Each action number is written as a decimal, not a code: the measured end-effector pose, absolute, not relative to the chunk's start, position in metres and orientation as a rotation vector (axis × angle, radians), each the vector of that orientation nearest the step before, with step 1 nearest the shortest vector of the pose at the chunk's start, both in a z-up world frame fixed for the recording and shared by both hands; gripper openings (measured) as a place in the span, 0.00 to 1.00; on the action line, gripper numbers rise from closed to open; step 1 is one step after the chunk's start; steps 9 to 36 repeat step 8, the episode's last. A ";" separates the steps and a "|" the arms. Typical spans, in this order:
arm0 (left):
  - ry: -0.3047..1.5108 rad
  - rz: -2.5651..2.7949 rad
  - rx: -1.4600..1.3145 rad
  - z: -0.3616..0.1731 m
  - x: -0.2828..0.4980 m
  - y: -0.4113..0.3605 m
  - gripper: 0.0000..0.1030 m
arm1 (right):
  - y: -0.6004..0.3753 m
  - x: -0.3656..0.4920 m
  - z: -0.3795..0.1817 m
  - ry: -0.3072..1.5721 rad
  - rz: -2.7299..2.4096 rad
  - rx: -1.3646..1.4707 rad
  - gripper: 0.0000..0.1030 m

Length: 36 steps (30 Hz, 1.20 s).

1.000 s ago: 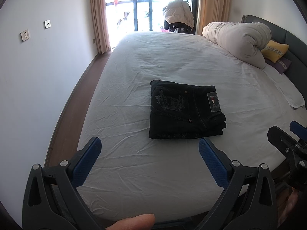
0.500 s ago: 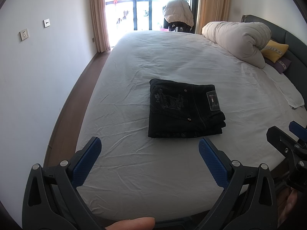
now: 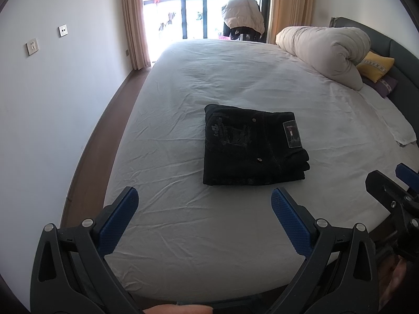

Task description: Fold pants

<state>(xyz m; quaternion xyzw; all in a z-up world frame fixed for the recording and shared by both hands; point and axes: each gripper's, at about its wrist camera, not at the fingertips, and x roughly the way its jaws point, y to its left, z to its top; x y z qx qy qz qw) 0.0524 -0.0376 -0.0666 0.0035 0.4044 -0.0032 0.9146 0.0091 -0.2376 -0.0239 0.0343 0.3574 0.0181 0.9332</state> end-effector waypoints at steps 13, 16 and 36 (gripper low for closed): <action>0.823 -0.012 0.002 -0.068 0.050 -0.036 1.00 | -0.237 0.007 -0.025 0.739 0.039 0.076 1.00; 0.823 -0.012 0.002 -0.068 0.050 -0.036 1.00 | -0.237 0.007 -0.025 0.739 0.039 0.076 1.00; 0.823 -0.012 0.002 -0.068 0.050 -0.036 1.00 | -0.237 0.007 -0.025 0.739 0.039 0.076 1.00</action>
